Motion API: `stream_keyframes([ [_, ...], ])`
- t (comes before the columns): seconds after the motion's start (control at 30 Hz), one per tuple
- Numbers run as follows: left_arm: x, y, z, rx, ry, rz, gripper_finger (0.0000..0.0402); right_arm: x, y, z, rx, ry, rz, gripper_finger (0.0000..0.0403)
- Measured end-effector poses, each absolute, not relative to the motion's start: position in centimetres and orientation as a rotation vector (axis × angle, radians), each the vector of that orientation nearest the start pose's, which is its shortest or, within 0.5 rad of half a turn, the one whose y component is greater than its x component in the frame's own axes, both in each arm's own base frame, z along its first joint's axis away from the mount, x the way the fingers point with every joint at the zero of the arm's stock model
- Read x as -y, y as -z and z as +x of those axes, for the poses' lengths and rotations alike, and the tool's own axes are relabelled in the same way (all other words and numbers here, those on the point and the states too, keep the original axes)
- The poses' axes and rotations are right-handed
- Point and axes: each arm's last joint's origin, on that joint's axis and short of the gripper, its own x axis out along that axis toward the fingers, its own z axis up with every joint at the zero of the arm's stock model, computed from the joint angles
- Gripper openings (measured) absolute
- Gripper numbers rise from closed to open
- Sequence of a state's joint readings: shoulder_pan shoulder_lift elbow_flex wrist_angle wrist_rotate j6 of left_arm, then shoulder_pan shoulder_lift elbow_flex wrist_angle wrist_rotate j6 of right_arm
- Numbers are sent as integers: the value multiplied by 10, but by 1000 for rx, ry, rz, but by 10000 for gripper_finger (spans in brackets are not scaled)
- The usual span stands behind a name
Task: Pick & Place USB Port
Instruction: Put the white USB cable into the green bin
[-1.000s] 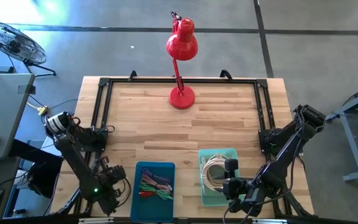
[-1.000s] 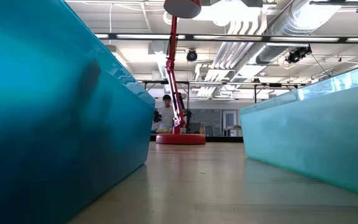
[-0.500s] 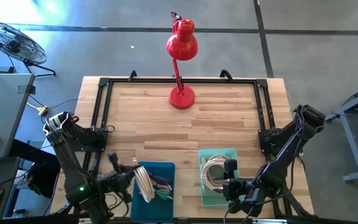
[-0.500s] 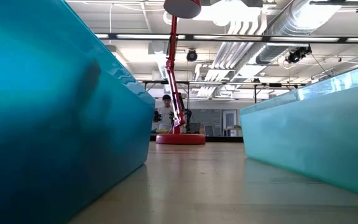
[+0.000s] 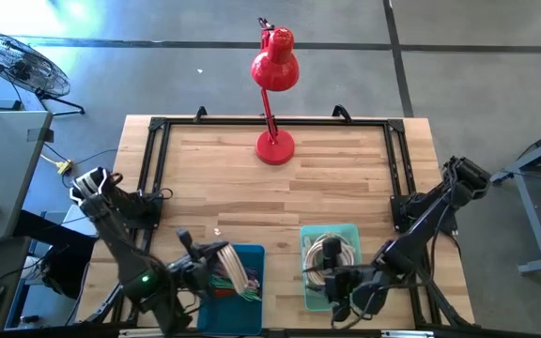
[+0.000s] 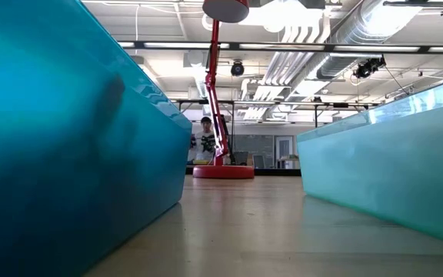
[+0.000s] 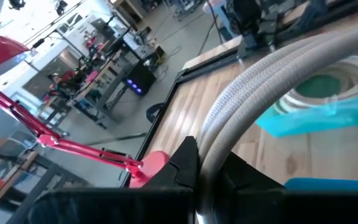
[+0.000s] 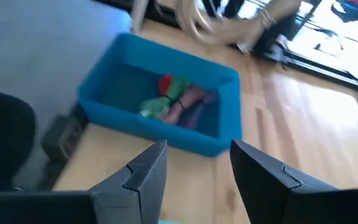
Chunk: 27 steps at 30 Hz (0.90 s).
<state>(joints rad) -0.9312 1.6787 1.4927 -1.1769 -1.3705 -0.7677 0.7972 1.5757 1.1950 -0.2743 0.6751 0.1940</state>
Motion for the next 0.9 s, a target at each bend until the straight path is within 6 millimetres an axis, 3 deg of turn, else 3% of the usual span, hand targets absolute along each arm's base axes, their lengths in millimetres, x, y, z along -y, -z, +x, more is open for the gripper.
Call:
stream_keyframes([
  [0.2, 229, -303, 239, -407, -531, 538, 9, -229, -294, 273, -357, -208, -141, 169],
  [0.33, 227, -309, 259, -426, -490, 557, 9, -228, -309, 283, -222, -357, -56, 170],
  [0.47, 230, -319, 276, -413, -414, 605, 9, -224, -314, 288, -184, -370, -29, 173],
  [0.9, 241, -344, 289, -302, -307, 800, 9, -218, -313, 292, -193, -337, -26, 243],
])
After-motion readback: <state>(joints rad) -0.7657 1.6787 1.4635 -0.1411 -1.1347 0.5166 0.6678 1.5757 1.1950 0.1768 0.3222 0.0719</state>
